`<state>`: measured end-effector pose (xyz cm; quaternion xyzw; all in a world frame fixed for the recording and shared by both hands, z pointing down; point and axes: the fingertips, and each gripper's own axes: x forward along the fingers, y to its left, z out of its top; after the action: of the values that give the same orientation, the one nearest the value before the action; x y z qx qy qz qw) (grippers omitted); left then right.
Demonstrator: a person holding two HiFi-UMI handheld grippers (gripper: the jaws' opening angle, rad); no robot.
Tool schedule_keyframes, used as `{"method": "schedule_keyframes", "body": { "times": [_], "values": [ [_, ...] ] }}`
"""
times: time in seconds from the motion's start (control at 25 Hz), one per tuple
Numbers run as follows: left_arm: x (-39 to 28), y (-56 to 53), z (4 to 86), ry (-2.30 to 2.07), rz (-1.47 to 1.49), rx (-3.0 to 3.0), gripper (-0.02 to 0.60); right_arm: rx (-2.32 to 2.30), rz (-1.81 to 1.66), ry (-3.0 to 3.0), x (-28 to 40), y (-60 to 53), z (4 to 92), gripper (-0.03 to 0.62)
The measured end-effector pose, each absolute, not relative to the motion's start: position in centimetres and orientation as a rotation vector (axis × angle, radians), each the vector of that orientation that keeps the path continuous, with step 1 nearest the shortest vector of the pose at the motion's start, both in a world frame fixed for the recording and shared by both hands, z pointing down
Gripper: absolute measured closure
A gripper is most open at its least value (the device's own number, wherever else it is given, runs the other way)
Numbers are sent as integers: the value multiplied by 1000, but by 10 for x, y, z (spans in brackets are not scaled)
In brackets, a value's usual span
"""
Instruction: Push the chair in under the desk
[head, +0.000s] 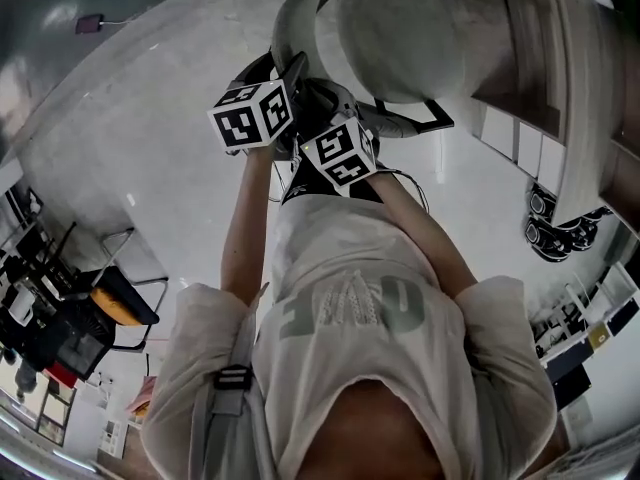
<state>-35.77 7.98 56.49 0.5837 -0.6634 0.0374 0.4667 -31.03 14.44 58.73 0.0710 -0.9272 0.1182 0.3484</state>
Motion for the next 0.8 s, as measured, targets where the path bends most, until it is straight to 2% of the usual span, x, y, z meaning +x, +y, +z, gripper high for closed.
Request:
{"method": "schedule_keyframes", "body": {
  "times": [0.08,0.2,0.36,0.6,0.8],
  "values": [
    [-356,78,571,-1595,84,1424,347,175,325,-2404,-310,144,589,347],
    [-358,79,577,-1591,115,1411,398,165,342,-2398,-310,146,590,364],
    [-358,78,578,-1602,164,1424,427,197,335,-2398,-310,146,590,396],
    [-357,74,578,-1554,155,1491,431,209,353,-2416,-311,143,589,419],
    [-353,74,578,-1518,305,1534,425,225,382,-2432,-309,144,588,421]
  ]
}}
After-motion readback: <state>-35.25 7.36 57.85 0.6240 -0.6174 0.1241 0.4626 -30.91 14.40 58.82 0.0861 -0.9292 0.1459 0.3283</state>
